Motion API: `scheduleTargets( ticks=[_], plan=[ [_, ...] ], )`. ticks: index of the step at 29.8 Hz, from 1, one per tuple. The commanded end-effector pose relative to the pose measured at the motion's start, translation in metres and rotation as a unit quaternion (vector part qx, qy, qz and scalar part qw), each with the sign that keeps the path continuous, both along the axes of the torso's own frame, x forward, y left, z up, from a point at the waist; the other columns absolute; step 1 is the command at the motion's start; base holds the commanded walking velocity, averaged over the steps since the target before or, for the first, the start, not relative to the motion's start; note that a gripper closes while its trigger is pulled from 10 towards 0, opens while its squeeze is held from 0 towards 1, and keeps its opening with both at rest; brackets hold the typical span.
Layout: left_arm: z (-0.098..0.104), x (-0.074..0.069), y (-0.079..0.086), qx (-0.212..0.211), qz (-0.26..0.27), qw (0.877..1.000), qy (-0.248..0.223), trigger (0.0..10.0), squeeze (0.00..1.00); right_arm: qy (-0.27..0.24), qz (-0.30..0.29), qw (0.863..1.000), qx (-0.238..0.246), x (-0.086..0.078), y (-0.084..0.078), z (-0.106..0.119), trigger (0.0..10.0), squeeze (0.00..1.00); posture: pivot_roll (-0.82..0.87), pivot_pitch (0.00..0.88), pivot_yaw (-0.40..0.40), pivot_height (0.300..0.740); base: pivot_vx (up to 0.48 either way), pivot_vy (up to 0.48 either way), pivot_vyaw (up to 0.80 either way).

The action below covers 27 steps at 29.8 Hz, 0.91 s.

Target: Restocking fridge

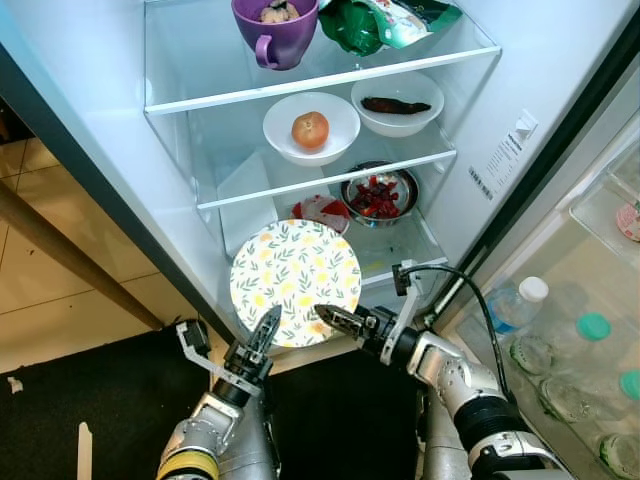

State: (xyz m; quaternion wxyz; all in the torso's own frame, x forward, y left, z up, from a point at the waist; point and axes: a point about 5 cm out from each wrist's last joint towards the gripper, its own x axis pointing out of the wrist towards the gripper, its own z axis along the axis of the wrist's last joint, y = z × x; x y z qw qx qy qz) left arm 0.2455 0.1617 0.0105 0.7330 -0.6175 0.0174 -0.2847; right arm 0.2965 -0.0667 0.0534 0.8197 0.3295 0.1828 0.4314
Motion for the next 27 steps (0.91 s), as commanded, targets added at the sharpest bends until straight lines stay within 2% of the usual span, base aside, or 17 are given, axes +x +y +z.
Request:
scheduleTargets(
  ticks=[1, 5, 12, 13, 14, 15, 16, 23, 27],
  plan=[
    [-0.005, -0.005, -0.005, -0.007, -0.004, 1.0, 0.011, 10.0, 0.0, 0.008, -0.016, 1.0, -0.001, -0.002, -0.004, -0.004, 0.0, 0.0, -0.02, 0.234, 0.015, 0.526, 0.0, 0.0, 0.0],
    [-0.006, -0.004, -0.007, 0.012, -0.003, 1.0, 0.014, 10.0, 0.0, 0.01, -0.039, 0.999, -0.005, 0.002, -0.009, -0.004, 0.0, 0.0, -0.02, 0.23, 0.015, 0.526, 0.0, 0.0, 0.0],
    [-0.007, -0.004, -0.007, 0.018, 0.006, 1.0, 0.018, 10.0, 0.0, 0.011, -0.05, 0.999, -0.014, 0.004, -0.012, -0.005, 0.0, 0.0, -0.02, 0.225, 0.012, 0.526, 0.0, 0.0, 0.0],
    [-0.007, -0.004, -0.007, 0.018, 0.007, 1.0, 0.019, 10.0, 0.1, 0.011, -0.051, 0.999, -0.015, 0.004, -0.012, -0.005, 0.0, 0.0, -0.02, 0.225, 0.012, 0.526, 0.0, 0.0, 0.0],
    [-0.007, -0.004, -0.007, 0.018, 0.007, 1.0, 0.019, 10.0, 0.1, 0.011, -0.051, 0.999, -0.015, 0.004, -0.012, -0.005, 0.0, 0.0, -0.02, 0.225, 0.012, 0.526, 0.0, 0.0, 0.0],
    [-0.006, -0.004, -0.007, 0.01, 0.004, 1.0, 0.018, 10.0, 0.23, 0.012, -0.054, 0.998, -0.015, 0.005, -0.012, -0.005, 0.0, 0.0, -0.02, 0.228, 0.012, 0.526, 0.0, 0.0, 0.0],
    [-0.006, -0.005, -0.007, -0.001, 0.0, 1.0, 0.017, 10.0, 1.0, 0.013, -0.058, 0.998, -0.014, 0.005, -0.012, -0.005, 0.0, 0.0, -0.02, 0.228, 0.012, 0.526, 0.0, 0.0, 0.0],
    [-0.005, -0.009, -0.006, -0.018, -0.005, 1.0, 0.012, 10.0, 1.0, 0.021, -0.072, 0.997, -0.008, 0.007, -0.012, -0.004, 0.0, 0.0, -0.01, 0.244, 0.008, 0.526, 0.0, 0.0, 0.0],
    [-0.004, -0.018, -0.004, -0.035, -0.015, 0.999, 0.003, 10.0, 1.0, 0.042, -0.114, 0.993, 0.016, 0.015, -0.02, -0.002, 0.0, 0.0, 0.0, 0.266, 0.004, 0.526, 0.0, 0.0, 0.0]
  ],
)
